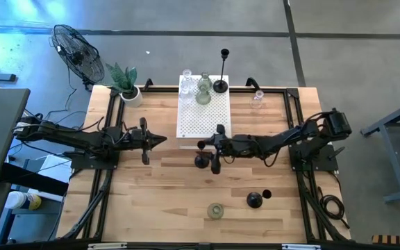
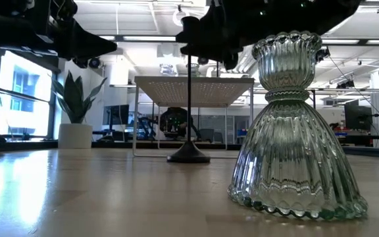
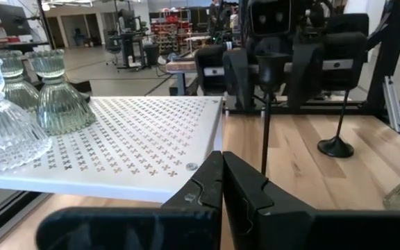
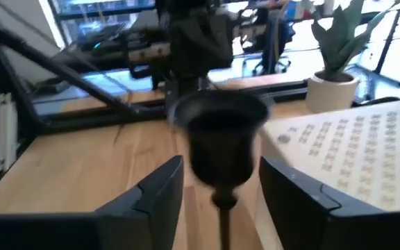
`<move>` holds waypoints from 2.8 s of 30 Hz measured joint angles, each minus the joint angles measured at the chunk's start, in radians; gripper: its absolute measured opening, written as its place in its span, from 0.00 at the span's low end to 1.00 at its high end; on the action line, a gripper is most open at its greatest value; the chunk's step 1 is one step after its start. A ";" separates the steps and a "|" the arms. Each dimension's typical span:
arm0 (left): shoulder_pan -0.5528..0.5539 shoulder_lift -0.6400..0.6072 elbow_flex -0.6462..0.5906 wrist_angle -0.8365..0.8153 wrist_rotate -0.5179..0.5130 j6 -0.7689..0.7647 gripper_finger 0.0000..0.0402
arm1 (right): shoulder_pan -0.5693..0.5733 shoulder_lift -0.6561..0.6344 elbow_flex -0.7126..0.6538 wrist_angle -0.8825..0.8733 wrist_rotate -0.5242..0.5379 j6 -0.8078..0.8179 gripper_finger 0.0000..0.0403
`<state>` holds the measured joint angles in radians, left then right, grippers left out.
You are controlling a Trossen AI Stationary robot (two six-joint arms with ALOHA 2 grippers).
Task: Pick & Place candle stick holders
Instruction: Put the left black candle holder on the shelf aligned with the black candle holder
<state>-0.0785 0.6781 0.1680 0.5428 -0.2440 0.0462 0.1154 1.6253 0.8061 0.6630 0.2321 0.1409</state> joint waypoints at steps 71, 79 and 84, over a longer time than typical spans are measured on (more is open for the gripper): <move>0.000 0.000 0.000 -0.022 0.008 -0.009 0.00 | -0.607 -0.250 0.343 -0.531 -0.133 -0.106 0.09; 0.000 0.000 0.000 -0.022 0.008 -0.009 0.00 | -0.607 -0.250 0.343 -0.544 -0.110 -0.106 0.17; 0.000 0.000 0.001 -0.022 0.007 -0.009 0.00 | -0.606 -0.251 0.343 -0.562 -0.085 -0.094 0.30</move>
<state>-0.0788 0.6785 0.1688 0.5205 -0.2367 0.0368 -0.4905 1.3740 1.1492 0.1005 0.1476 0.0466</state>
